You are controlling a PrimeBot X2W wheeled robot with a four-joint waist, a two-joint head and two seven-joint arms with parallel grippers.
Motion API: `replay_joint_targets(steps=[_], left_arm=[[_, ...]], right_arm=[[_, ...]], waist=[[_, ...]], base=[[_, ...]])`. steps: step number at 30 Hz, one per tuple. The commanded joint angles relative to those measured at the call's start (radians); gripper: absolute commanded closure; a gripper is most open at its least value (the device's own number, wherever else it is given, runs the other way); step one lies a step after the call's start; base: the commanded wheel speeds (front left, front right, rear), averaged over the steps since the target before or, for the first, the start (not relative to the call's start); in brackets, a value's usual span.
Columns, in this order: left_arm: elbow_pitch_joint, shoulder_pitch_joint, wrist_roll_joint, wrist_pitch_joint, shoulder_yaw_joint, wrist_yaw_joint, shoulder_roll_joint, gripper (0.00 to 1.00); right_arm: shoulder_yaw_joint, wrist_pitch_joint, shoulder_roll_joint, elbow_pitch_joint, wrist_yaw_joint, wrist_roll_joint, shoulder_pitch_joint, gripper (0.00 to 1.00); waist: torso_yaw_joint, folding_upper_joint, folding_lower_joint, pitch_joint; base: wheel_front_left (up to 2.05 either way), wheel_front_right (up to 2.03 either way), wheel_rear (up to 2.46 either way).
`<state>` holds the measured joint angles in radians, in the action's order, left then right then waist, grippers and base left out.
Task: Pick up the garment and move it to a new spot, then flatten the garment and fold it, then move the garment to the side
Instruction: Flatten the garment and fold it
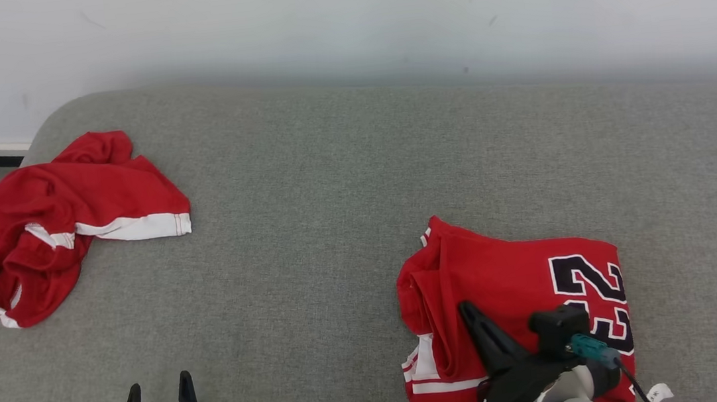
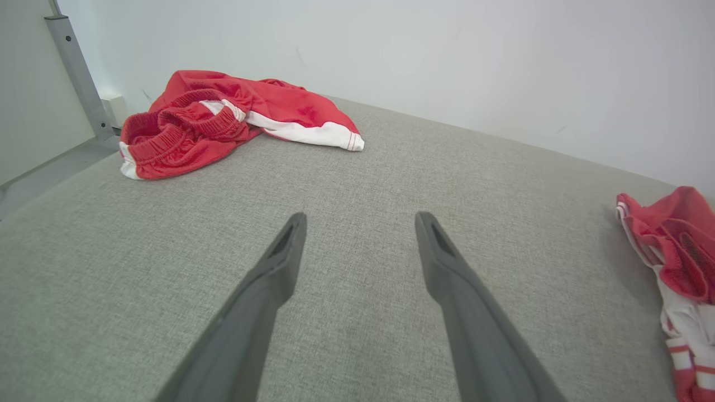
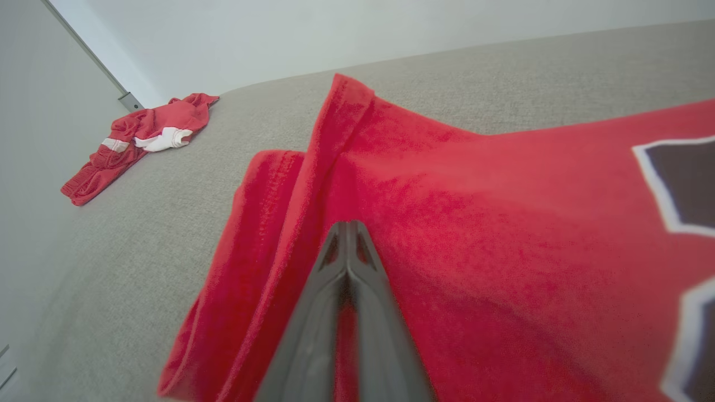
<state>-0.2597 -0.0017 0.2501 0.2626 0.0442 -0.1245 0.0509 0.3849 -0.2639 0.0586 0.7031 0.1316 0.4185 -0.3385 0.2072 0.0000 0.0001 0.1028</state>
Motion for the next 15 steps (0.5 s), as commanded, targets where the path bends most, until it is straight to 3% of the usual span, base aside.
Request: replay_joint_targets(steps=[1,10,15], left_arm=[[-0.001,-0.008,0.012,0.003,-0.001,-0.002,-0.001,0.0],[-0.005,-0.015,0.02,0.003,-0.012,0.007,-0.001,0.0],[-0.004,-0.014,0.022,0.003,-0.019,0.01,-0.001,0.0]], right_arm=[[0.024,-0.001,-0.007,0.005,-0.002,0.006,-0.008,1.0],[0.169,-0.001,-0.009,-0.024,-0.002,0.064,-0.002,1.0],[0.194,-0.001,-0.009,-0.018,-0.002,0.086,-0.008,1.0]], waist=[[0.014,0.0,-0.0001,0.008],[0.025,0.0,-0.0001,0.013],[0.021,0.0,-0.0001,0.01]], base=[[0.0,0.0,0.0],[0.0,0.0,0.0],[0.0,0.0,0.0]])
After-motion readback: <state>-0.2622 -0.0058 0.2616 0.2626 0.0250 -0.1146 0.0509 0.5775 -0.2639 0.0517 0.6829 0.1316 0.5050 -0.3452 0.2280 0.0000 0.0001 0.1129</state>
